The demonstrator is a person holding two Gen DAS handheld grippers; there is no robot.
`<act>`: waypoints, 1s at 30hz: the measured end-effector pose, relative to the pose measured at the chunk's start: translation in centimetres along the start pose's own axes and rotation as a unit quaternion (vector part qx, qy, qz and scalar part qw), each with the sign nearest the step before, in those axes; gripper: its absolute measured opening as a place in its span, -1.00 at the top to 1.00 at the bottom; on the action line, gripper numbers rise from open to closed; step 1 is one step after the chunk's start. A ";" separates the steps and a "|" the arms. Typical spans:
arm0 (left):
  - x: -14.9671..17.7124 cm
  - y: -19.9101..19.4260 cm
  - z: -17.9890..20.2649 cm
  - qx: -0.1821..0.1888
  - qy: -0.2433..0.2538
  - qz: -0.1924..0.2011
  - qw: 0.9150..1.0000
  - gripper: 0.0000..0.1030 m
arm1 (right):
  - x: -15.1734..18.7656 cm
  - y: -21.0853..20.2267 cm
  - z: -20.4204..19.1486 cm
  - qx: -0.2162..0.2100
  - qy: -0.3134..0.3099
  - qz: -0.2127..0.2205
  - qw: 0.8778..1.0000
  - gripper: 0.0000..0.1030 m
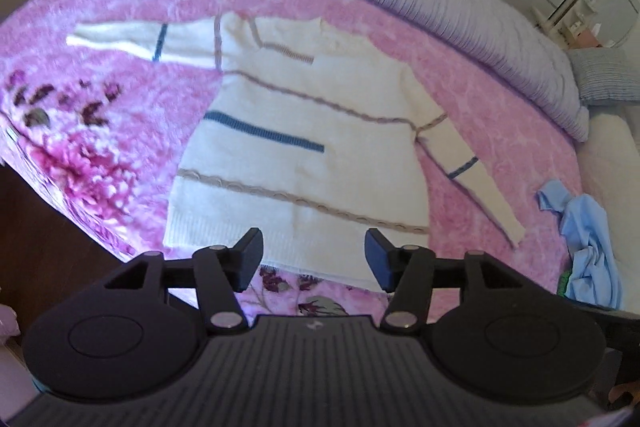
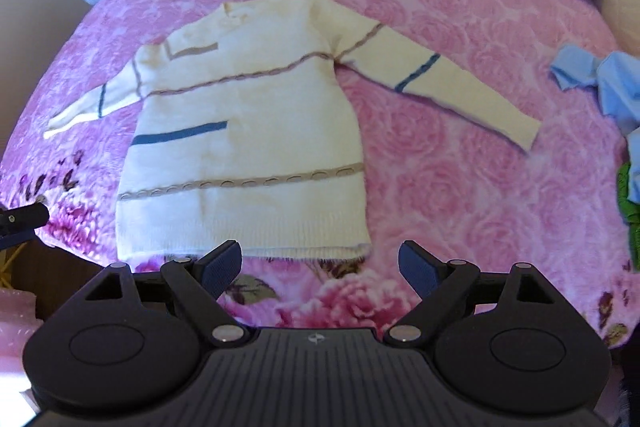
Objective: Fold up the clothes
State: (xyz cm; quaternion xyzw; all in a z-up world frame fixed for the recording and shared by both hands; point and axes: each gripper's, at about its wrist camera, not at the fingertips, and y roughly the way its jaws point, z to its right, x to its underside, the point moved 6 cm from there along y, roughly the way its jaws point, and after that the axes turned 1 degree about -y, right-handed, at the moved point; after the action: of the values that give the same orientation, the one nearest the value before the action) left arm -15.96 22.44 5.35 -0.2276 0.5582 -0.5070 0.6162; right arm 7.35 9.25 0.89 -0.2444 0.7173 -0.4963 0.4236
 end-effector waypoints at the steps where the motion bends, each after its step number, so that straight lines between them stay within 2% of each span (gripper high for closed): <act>1: 0.2 -1.0 0.4 -0.002 0.004 0.008 1.000 -0.10 | 0.2 -0.9 -0.2 -0.005 -0.004 0.006 1.000 -0.71; 6: 1.3 -3.5 1.5 -0.037 0.033 0.031 0.998 -0.13 | 0.4 -3.3 -1.1 -0.014 -0.024 0.030 0.999 -0.71; 13: 2.8 -4.8 2.0 -0.097 0.073 0.044 0.992 -0.22 | 1.3 -4.8 -1.4 0.006 -0.042 0.046 0.998 -0.71; 30: 6.0 -5.8 0.6 -0.091 0.075 0.027 0.993 -0.25 | 4.5 -5.4 -2.3 0.015 -0.050 0.030 0.998 -0.72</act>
State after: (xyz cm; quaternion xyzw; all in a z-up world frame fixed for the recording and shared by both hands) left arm -18.40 14.78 7.62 -0.2291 0.6520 -0.4533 0.5629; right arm 2.72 4.85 4.58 -0.2407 0.6944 -0.4813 0.4778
